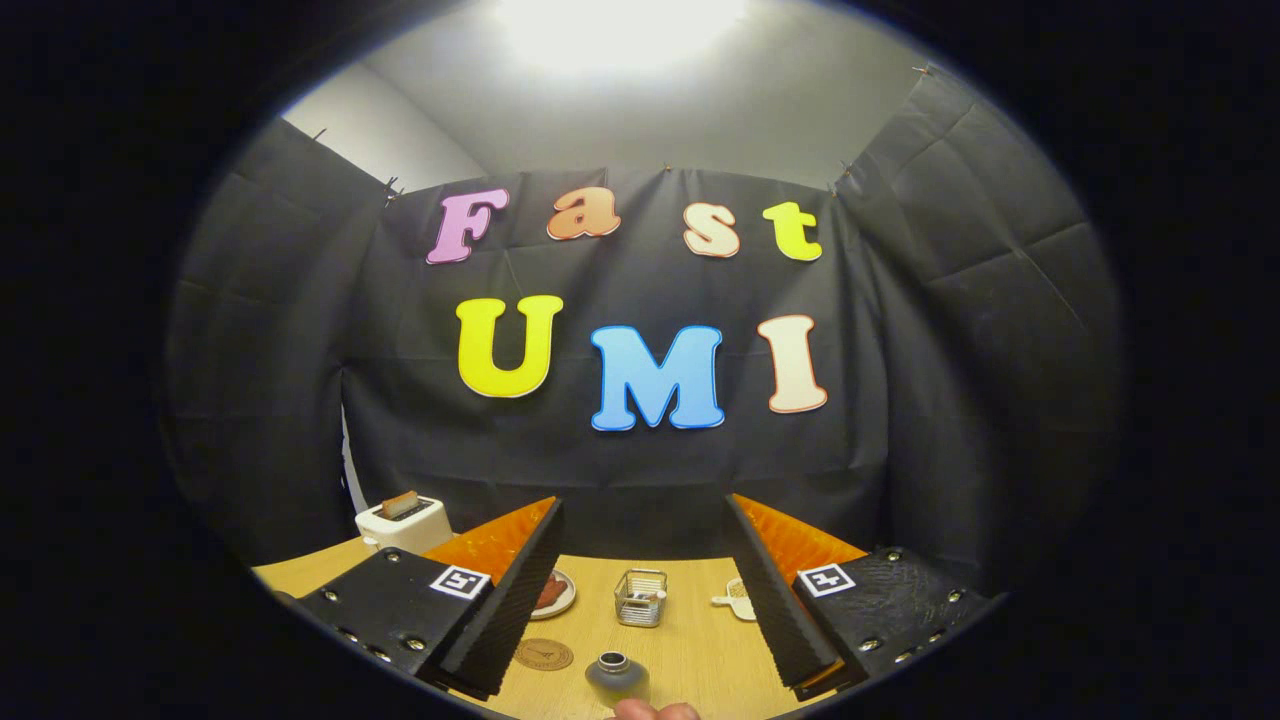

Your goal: Take the bottle from table, then pour the juice into the cup, finally place the bottle on the coaster

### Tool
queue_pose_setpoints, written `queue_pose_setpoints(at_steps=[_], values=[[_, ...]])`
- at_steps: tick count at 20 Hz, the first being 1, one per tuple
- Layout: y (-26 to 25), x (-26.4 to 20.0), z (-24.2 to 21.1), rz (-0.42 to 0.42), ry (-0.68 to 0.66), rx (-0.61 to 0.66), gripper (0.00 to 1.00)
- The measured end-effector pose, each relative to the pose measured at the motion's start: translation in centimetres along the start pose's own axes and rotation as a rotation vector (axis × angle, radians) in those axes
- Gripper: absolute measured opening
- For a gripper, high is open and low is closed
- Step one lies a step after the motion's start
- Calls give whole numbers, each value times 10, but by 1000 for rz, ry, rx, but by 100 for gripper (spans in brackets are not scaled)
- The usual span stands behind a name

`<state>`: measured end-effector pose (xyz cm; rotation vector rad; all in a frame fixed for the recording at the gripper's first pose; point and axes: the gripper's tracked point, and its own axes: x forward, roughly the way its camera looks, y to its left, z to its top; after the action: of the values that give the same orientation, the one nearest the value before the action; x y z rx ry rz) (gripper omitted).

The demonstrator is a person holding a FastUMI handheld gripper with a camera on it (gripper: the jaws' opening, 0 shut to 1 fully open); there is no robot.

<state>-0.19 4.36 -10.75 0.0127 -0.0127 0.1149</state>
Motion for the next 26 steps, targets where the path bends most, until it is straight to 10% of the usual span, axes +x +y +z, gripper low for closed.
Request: queue_pose_setpoints(at_steps=[26], values=[[22,26,-279,-25,380,-36,97]])
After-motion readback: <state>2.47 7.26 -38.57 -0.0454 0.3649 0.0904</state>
